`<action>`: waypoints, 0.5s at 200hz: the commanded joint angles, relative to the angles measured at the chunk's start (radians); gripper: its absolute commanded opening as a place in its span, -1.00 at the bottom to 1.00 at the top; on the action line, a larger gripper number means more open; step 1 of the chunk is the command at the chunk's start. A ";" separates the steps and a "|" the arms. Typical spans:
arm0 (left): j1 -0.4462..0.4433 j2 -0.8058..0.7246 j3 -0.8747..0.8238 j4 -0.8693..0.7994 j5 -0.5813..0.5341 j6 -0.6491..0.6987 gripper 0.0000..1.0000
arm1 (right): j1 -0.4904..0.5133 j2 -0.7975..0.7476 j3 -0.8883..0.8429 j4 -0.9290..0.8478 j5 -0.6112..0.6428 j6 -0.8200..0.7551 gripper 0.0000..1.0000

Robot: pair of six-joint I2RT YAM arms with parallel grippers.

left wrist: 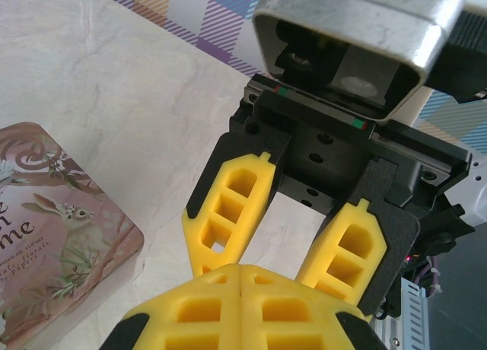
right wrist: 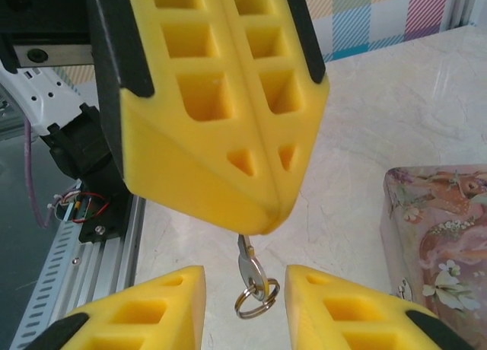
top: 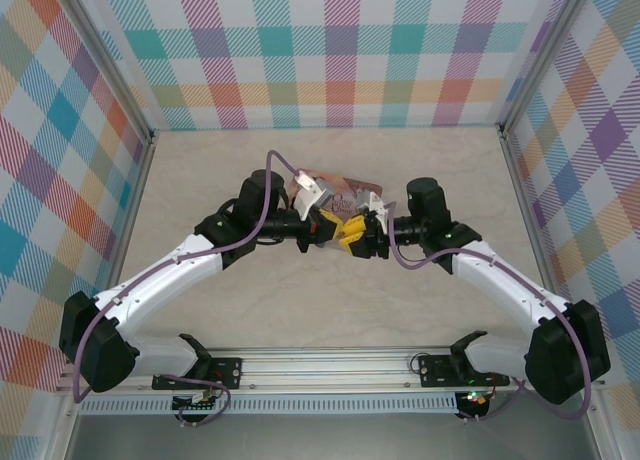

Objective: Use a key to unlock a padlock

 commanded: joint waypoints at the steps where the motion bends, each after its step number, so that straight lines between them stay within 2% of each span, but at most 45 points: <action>1: -0.015 -0.021 -0.016 0.035 0.023 0.014 -1.00 | 0.003 -0.011 0.015 0.029 -0.041 0.011 -0.40; 32: -0.015 -0.021 -0.016 0.034 0.022 0.014 -1.00 | 0.002 0.008 0.031 0.017 -0.053 0.015 -0.69; 65: -0.015 -0.023 -0.017 0.033 0.017 0.016 -1.00 | 0.002 0.004 0.028 0.018 -0.044 0.014 -0.87; 88: -0.013 -0.027 -0.019 0.037 -0.009 0.008 -1.00 | 0.003 -0.002 0.026 0.007 -0.025 0.016 -0.93; 95: -0.014 -0.029 -0.020 0.040 -0.024 0.003 -0.87 | 0.003 -0.004 0.027 -0.002 -0.011 0.016 -0.93; 100: -0.013 -0.034 -0.018 0.040 -0.036 -0.002 -0.65 | 0.002 -0.004 0.028 -0.010 0.000 0.015 -0.93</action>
